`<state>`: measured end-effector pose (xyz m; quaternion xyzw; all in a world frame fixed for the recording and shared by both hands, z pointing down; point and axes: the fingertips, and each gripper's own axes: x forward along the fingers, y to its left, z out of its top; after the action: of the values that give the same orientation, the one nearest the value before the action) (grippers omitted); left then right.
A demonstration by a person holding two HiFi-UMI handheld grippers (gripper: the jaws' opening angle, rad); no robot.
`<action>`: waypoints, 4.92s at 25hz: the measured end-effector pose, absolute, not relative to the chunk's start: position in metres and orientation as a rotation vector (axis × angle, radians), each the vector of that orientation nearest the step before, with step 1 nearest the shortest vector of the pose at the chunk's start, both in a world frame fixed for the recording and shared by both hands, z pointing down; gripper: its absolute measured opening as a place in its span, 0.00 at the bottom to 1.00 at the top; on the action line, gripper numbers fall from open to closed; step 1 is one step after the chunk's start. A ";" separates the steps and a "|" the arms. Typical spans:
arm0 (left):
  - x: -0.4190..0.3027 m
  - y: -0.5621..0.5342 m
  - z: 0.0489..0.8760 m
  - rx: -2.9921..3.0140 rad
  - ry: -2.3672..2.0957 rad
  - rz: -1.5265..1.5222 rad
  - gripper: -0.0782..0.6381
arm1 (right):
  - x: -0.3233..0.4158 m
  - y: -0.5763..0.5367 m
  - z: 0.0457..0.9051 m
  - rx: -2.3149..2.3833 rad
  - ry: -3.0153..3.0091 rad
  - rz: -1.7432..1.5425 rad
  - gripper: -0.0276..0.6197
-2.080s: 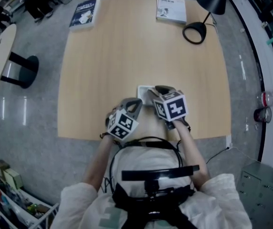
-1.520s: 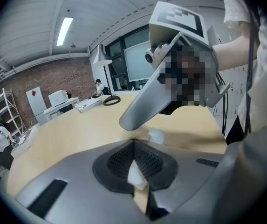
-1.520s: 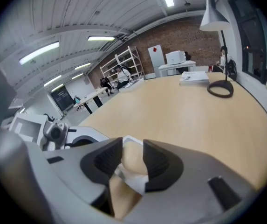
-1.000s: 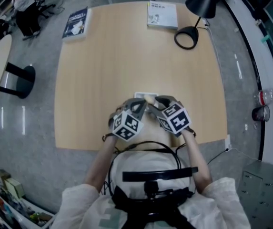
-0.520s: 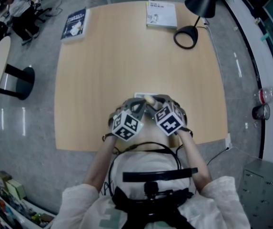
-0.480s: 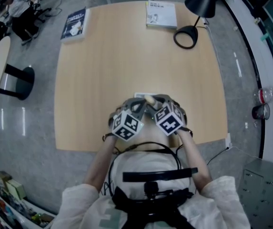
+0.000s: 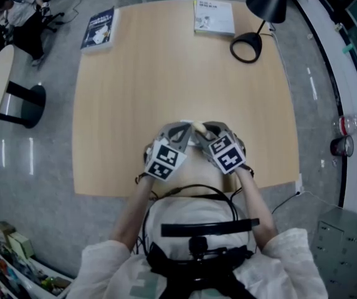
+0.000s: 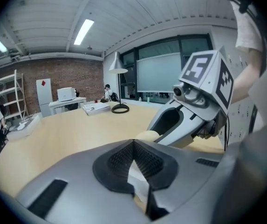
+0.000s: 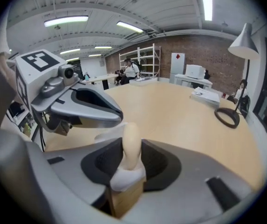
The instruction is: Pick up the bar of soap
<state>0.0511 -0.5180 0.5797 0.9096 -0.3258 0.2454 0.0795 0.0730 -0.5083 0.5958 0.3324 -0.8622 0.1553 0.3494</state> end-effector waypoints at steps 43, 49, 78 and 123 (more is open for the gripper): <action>-0.121 -0.354 0.466 2.295 -1.662 -0.201 0.12 | 0.134 -0.357 0.419 1.556 -2.896 1.076 0.24; -0.172 -0.242 0.453 2.340 -1.684 -0.220 0.12 | 0.084 -0.242 0.395 1.564 -2.957 0.953 0.24; -0.086 0.181 0.406 2.426 -1.670 -0.079 0.12 | 0.123 0.215 0.375 1.600 -2.899 0.836 0.24; -0.107 0.481 0.390 2.497 -1.652 -0.142 0.12 | 0.080 0.521 0.369 1.642 -2.864 0.794 0.24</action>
<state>-0.1069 0.4808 0.3901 0.8310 -0.5496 -0.0472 0.0720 0.0804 0.5214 0.3692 0.4796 -0.8368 0.2319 -0.1266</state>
